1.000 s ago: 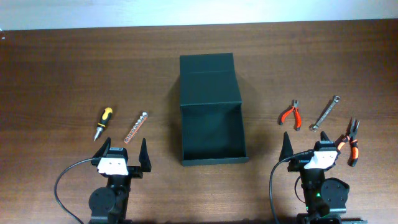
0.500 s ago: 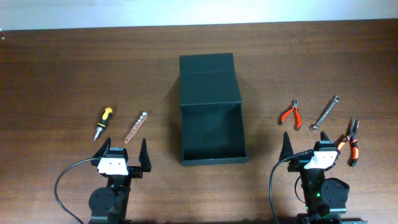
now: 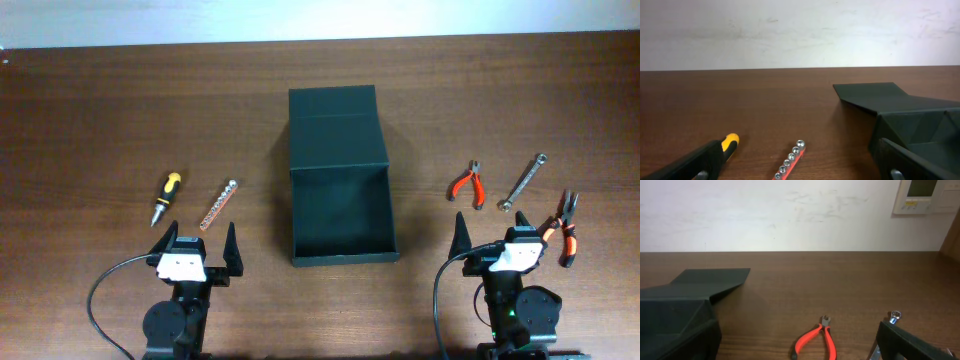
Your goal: Pack container
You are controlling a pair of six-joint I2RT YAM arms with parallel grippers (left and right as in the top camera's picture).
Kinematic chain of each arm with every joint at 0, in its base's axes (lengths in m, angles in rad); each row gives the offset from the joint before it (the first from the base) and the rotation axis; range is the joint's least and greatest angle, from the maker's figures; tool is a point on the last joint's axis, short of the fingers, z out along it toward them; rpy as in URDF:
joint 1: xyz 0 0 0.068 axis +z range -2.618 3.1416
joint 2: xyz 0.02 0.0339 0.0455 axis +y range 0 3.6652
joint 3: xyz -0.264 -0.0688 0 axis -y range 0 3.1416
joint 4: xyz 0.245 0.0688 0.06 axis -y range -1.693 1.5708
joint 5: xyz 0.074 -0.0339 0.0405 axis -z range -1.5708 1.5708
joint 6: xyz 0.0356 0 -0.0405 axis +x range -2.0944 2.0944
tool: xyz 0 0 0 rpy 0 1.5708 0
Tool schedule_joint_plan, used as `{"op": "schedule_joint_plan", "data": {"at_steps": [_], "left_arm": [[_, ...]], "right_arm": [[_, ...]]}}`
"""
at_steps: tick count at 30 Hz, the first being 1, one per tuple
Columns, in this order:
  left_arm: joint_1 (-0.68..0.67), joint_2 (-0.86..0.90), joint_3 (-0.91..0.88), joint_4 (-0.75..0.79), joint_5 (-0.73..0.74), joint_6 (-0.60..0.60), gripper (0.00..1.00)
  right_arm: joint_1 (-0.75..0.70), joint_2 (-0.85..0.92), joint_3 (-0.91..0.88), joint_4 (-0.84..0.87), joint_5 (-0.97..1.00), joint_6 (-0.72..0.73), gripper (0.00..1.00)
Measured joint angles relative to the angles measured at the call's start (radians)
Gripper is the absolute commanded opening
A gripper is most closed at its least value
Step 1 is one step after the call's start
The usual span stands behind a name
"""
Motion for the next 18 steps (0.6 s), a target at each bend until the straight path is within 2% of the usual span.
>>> {"op": "schedule_joint_plan", "data": {"at_steps": [13,18], "left_arm": [[0.000,0.000,0.000,0.000,0.000,0.000,0.99],[0.000,0.000,0.000,0.026,0.000,-0.003,0.99]], "right_arm": [[0.000,0.000,0.000,0.000,0.000,0.000,0.99],[0.000,0.000,0.000,0.003,0.000,0.064,0.99]]}}
